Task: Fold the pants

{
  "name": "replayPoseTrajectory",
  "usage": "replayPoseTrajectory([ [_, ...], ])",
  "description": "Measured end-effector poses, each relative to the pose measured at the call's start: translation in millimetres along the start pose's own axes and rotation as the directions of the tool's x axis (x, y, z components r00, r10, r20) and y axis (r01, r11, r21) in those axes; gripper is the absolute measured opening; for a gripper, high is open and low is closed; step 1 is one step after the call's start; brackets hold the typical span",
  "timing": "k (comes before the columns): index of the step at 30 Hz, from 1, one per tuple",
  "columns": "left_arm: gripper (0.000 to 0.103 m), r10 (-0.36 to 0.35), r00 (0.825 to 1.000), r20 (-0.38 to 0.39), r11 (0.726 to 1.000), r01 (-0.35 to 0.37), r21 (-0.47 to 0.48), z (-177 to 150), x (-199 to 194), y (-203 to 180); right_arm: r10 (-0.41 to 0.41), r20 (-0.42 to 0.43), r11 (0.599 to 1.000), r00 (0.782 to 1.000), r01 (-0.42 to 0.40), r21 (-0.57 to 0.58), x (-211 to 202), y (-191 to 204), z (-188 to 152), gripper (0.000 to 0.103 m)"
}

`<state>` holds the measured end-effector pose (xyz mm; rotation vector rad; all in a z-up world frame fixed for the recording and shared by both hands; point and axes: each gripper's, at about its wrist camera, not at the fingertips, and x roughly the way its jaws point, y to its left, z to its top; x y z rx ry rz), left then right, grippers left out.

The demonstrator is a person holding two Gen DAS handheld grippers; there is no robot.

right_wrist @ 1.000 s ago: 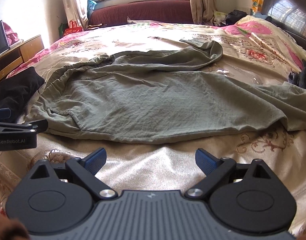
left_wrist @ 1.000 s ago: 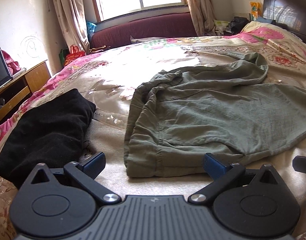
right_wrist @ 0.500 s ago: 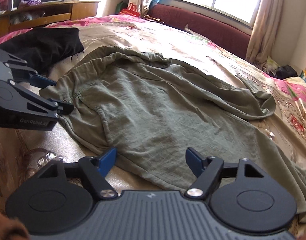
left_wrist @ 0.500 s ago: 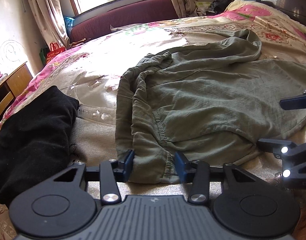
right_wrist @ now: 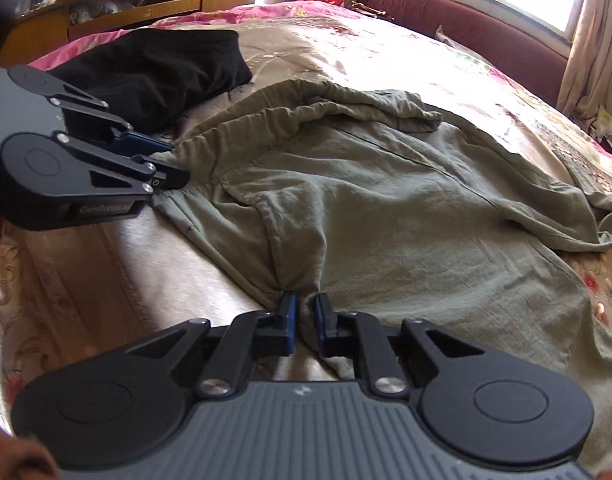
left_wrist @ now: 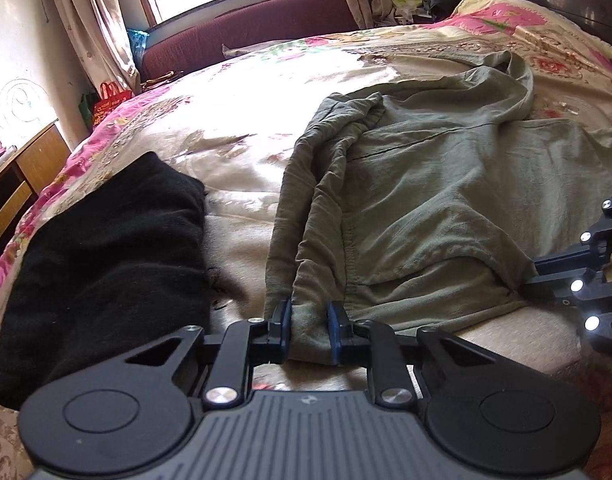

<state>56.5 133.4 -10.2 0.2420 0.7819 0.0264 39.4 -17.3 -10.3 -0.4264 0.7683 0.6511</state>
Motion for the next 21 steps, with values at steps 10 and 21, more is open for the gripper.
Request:
replayPoseTrajectory([
  [10,0.035,0.083,0.997,0.003,0.996,-0.083,0.019,-7.7,-23.0,12.5,0.070,0.046,0.984,0.996,-0.077,0.158,-17.1,6.6,9.0,0.025],
  [21,0.036,-0.097,0.989,0.115,0.985,0.079,0.152,41.1,-57.5,-76.6,-0.401,-0.079,0.574,0.913,0.318,0.754,-129.9,-215.4,-131.4,0.040],
])
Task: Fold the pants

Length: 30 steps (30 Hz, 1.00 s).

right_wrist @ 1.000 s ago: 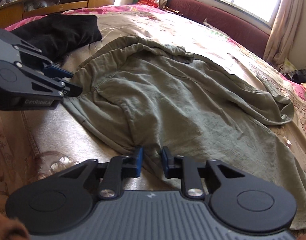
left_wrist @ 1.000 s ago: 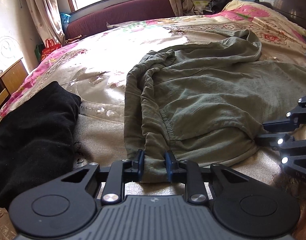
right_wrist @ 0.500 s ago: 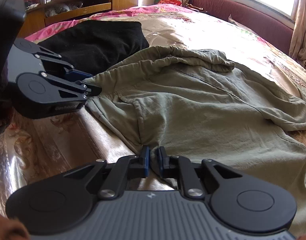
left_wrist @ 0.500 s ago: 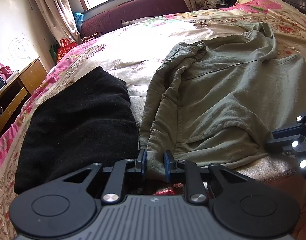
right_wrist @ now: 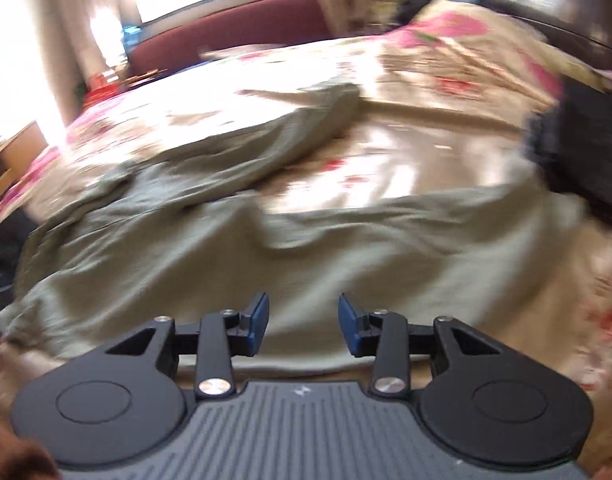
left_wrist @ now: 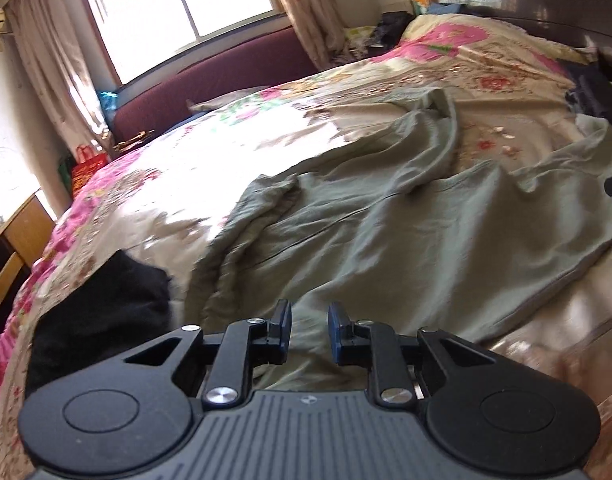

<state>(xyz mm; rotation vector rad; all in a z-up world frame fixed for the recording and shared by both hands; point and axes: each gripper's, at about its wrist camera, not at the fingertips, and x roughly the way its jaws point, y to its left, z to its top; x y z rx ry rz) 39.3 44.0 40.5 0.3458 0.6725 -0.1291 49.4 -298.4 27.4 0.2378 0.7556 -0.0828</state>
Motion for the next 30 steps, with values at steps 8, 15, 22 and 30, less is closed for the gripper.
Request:
replayPoseTrajectory([
  [8,0.037,-0.234,0.972,0.028,0.954,0.224,0.198,58.5,23.3,-133.2,-0.199,0.036,0.916,0.979,0.172,0.363,50.2,-147.7,50.9,0.043],
  [15,0.039,-0.317,0.948,-0.002,0.912,0.305,0.273,81.1,33.6,-185.0,-0.201,0.056,0.914,0.978,0.167,0.368,85.2,-156.4,56.2,0.053],
  [22,0.039,-0.319,0.947,-0.029,0.905,0.314,0.289,81.6,37.7,-197.3,-0.223,0.053,0.927,0.973,0.195,0.321,92.7,-154.5,59.2,0.007],
  [30,0.040,-0.312,0.950,0.014,0.902,0.291,0.320,85.9,25.4,-202.6,-0.221,0.219,0.915,0.950,0.124,0.384,18.8,-166.6,56.6,0.001],
])
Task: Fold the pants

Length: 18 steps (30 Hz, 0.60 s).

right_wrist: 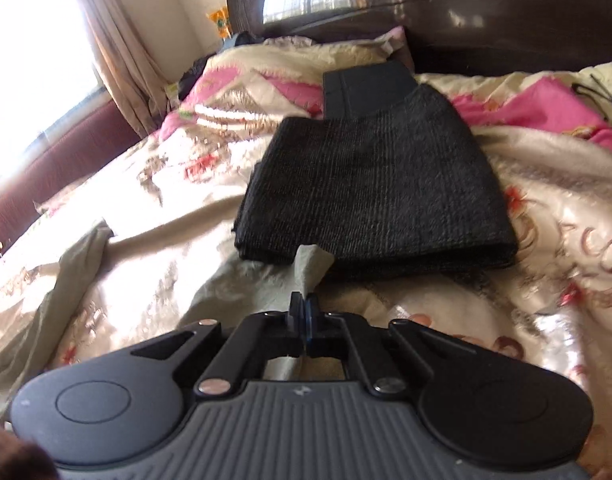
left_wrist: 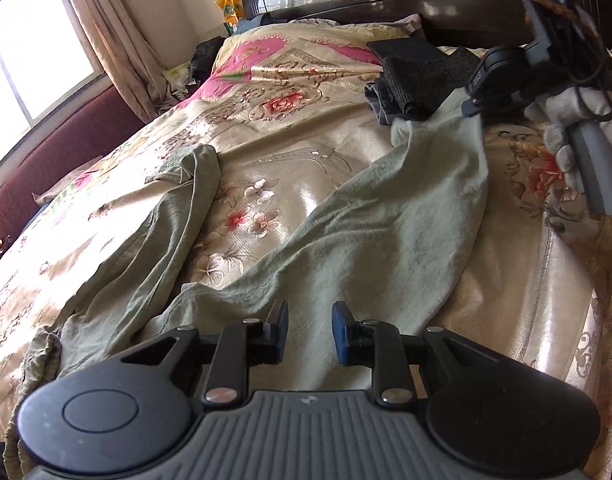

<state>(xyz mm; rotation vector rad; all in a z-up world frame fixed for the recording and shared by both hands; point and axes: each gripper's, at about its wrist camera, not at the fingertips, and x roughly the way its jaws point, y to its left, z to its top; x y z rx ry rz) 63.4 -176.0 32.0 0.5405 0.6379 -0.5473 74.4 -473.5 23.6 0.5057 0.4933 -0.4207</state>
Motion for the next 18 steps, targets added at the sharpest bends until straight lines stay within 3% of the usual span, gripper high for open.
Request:
replayPoseTrajectory([
  [4,0.041,-0.008,1.000,0.026,1.000,0.008,-0.011,0.4,-5.4,-1.7,-0.069,0.083,0.997,0.994,0.071,-0.024,-42.7,-18.6,1.2,0.001],
  [6,0.041,-0.011,1.000,0.024,1.000,0.012,-0.015,-1.3,-4.6,-2.9,-0.147,0.046,0.984,0.988,0.151,-0.093,-38.7,-23.9,-4.2,0.002],
  [8,0.041,-0.012,1.000,0.017,1.000,0.013,-0.022,-4.1,-3.1,-2.8,-0.226,-0.049,0.965,0.973,0.216,-0.150,-25.7,-29.4,-11.2,0.010],
  [10,0.042,-0.005,1.000,0.011,1.000,0.005,-0.028,-8.3,-3.4,0.1,-0.215,-0.075,0.971,0.974,0.205,-0.126,-27.2,-35.6,-16.4,0.011],
  [13,0.047,0.021,1.000,0.000,0.998,-0.021,-0.055,-18.2,-7.0,15.6,-0.230,-0.003,0.966,0.973,0.228,-0.119,-43.7,-28.7,-15.4,0.017],
  [18,0.048,0.121,0.992,-0.044,0.987,-0.125,-0.098,-45.4,-8.7,60.9,-0.159,0.110,0.944,0.981,0.183,-0.273,-64.0,28.9,-12.0,0.034],
])
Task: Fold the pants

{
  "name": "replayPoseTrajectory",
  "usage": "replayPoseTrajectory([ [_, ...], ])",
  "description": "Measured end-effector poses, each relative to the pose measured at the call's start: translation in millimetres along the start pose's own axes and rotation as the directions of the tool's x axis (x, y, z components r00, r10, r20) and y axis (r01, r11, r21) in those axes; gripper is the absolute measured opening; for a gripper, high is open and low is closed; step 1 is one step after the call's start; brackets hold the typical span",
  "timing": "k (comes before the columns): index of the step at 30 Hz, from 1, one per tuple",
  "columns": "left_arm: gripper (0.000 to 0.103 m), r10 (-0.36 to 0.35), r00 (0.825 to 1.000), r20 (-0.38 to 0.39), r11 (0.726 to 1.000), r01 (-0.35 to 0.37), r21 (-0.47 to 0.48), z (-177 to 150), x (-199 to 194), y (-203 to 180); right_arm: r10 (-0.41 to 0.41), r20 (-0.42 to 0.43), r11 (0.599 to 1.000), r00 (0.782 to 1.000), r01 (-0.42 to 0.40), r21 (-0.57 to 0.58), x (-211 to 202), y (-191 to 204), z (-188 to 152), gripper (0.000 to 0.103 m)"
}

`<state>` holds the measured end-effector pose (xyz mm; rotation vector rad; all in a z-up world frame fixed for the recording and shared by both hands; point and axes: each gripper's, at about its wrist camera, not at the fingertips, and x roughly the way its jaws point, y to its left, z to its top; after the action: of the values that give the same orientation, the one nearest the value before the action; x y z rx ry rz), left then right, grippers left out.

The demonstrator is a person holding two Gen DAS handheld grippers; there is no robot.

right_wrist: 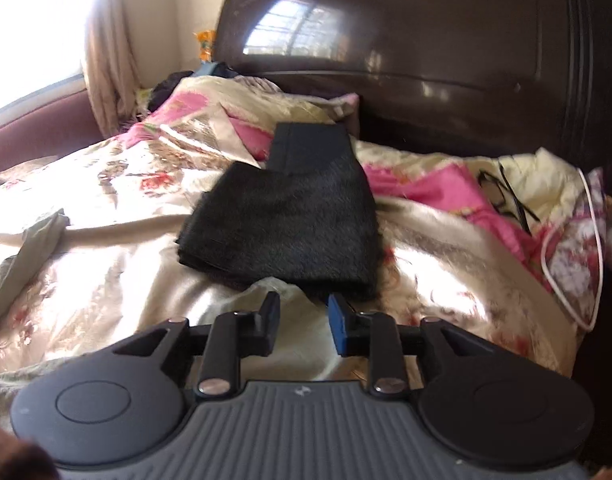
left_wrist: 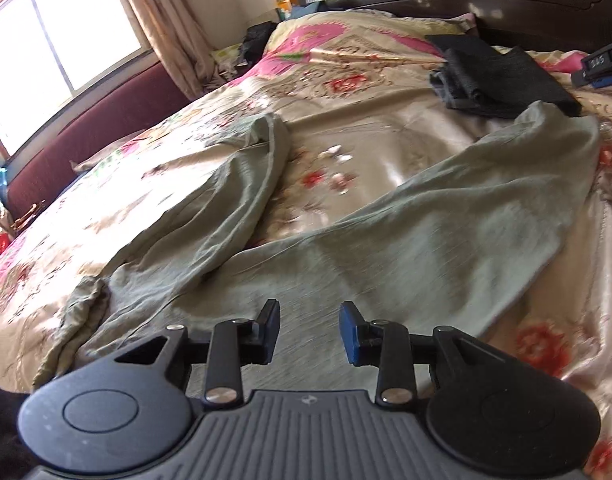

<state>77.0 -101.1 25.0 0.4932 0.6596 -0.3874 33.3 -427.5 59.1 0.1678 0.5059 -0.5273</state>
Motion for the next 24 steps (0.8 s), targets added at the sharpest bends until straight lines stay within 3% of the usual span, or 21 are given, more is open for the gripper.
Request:
replayPoseTrajectory([
  [3,0.048,0.069,0.997,-0.023,0.996,-0.070,-0.046,-14.4,5.8,35.7,0.154,-0.029,0.986,0.988,-0.155,-0.057,7.0,48.4,10.2,0.046],
  [7,0.049,0.158,0.986,-0.047,0.983,-0.161,-0.082,-30.5,12.3,79.9,0.317,-0.138,0.936,0.938,-0.333,-0.116,38.6,132.6,18.4,0.047],
  [11,0.058,0.244,0.968,-0.064,0.960,-0.250,-0.123,-41.7,19.8,131.5,0.403,-0.190,0.874,0.895,-0.438,-0.210,58.4,219.1,17.8,0.047],
  [15,0.058,0.325,0.942,-0.077,0.925,-0.334,-0.181,-41.2,41.8,178.1,0.485,-0.250,0.800,0.838,-0.540,-0.260,64.0,292.0,6.0,0.047],
  [17,0.058,0.317,0.945,-0.077,0.925,-0.326,-0.198,-37.7,56.7,191.5,0.508,-0.283,0.767,0.813,-0.577,-0.280,69.5,321.0,1.2,0.047],
  [20,0.061,0.291,0.956,-0.046,0.944,-0.295,-0.148,-28.4,77.5,192.4,0.521,-0.295,0.722,0.801,-0.598,-0.347,75.0,358.7,-7.3,0.047],
  [22,0.063,0.302,0.953,-0.030,0.947,-0.304,-0.100,-20.1,94.2,191.1,0.529,-0.308,0.696,0.790,-0.612,-0.374,80.4,378.7,-9.7,0.047],
  [24,0.063,0.288,0.957,-0.033,0.952,-0.290,-0.098,-13.3,110.4,195.4,0.548,-0.327,0.664,0.769,-0.639,-0.388,84.4,394.6,-11.9,0.047],
])
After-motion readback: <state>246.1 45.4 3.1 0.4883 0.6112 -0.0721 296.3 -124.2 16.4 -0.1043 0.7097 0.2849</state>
